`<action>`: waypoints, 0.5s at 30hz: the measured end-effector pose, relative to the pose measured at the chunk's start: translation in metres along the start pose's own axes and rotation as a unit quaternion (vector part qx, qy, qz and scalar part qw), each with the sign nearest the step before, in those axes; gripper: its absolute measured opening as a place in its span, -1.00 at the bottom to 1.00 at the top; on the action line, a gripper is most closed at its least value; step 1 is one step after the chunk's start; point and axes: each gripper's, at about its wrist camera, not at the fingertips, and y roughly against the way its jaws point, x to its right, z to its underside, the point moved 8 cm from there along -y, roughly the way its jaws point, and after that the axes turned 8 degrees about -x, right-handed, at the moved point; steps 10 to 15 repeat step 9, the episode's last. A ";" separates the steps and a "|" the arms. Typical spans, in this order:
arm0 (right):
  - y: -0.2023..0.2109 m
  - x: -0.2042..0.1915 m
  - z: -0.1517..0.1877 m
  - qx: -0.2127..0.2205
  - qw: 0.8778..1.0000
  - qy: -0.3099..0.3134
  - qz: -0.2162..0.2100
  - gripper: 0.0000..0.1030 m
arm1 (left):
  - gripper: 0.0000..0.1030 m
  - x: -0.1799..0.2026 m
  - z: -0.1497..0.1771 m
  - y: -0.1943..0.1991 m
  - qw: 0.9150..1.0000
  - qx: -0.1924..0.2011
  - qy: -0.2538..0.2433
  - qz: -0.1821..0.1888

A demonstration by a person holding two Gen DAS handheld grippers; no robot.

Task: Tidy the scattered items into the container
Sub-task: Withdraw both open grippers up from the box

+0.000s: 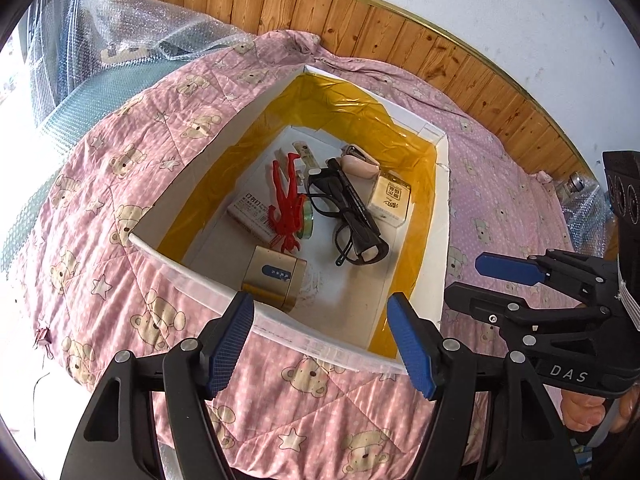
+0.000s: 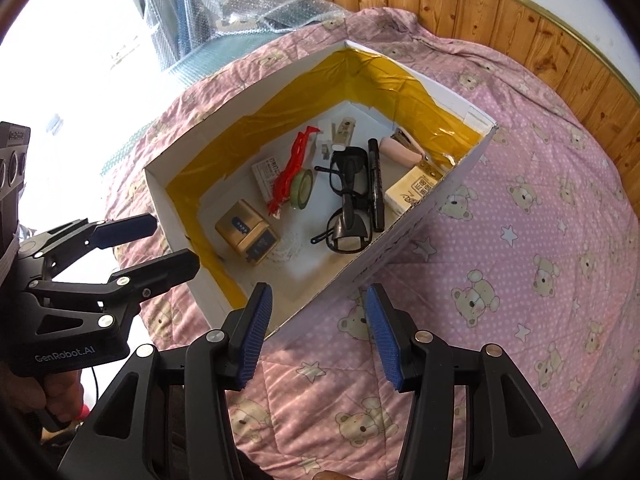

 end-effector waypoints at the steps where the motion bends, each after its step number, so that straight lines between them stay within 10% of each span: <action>1: -0.001 0.000 -0.001 -0.001 1.000 0.001 0.001 0.03 | 0.36 0.000 0.000 0.000 1.000 -0.001 0.000 -0.001; 15: -0.004 -0.003 -0.006 -0.003 1.000 0.011 0.009 0.05 | 0.36 -0.004 -0.001 -0.002 1.000 -0.004 0.005 0.002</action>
